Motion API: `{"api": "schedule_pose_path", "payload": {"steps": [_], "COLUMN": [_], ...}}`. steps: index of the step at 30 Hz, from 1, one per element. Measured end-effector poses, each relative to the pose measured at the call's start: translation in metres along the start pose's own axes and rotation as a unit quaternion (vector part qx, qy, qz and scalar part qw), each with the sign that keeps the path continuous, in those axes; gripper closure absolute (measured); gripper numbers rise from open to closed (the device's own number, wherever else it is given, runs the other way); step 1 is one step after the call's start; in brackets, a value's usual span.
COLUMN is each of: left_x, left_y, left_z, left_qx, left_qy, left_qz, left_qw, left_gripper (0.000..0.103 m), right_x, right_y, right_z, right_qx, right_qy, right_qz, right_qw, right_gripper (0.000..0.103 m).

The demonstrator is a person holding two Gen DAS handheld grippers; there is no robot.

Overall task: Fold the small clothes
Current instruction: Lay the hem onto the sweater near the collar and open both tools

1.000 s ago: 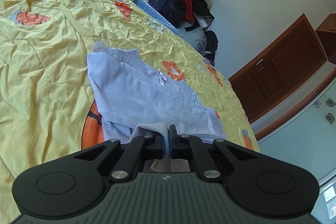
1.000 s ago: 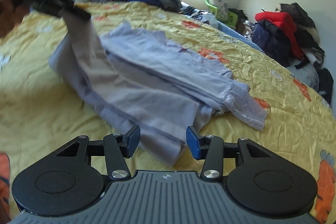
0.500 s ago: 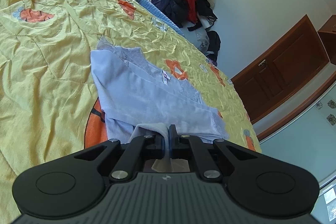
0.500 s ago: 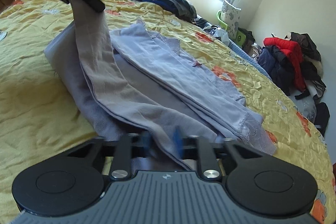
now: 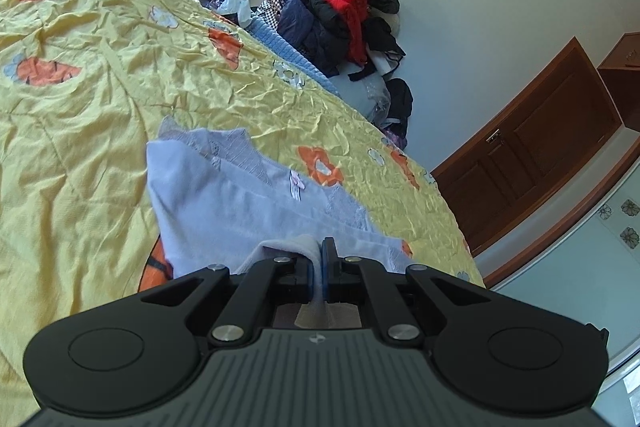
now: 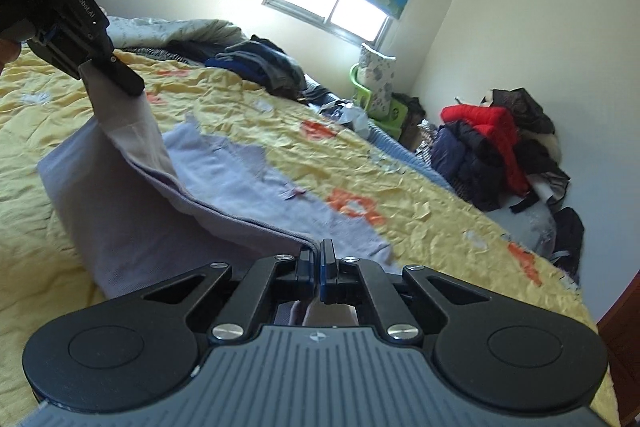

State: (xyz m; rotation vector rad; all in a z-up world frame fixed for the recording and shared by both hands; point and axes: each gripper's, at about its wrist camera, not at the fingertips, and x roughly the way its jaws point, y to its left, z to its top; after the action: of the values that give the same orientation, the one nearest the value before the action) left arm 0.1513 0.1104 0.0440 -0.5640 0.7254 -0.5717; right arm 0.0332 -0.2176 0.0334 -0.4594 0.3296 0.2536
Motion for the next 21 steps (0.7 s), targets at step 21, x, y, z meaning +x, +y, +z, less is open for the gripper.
{"api": "schedule_pose_path", "payload": {"steps": [21], "left_x": [0.080], "left_y": [0.021], "left_z": [0.054], "left_qx": [-0.019], "left_qy": [0.014], "left_qz": [0.044], "left_qw": [0.9987], "left_gripper": [0.099], "right_x": [0.108], "right_y": [-0.033], "right_z": [0.015], "right_qx": [0.004], "right_qy": [0.052], "right_qz": [-0.034], "right_qw": [0.998], "right_gripper": [0.097]}}
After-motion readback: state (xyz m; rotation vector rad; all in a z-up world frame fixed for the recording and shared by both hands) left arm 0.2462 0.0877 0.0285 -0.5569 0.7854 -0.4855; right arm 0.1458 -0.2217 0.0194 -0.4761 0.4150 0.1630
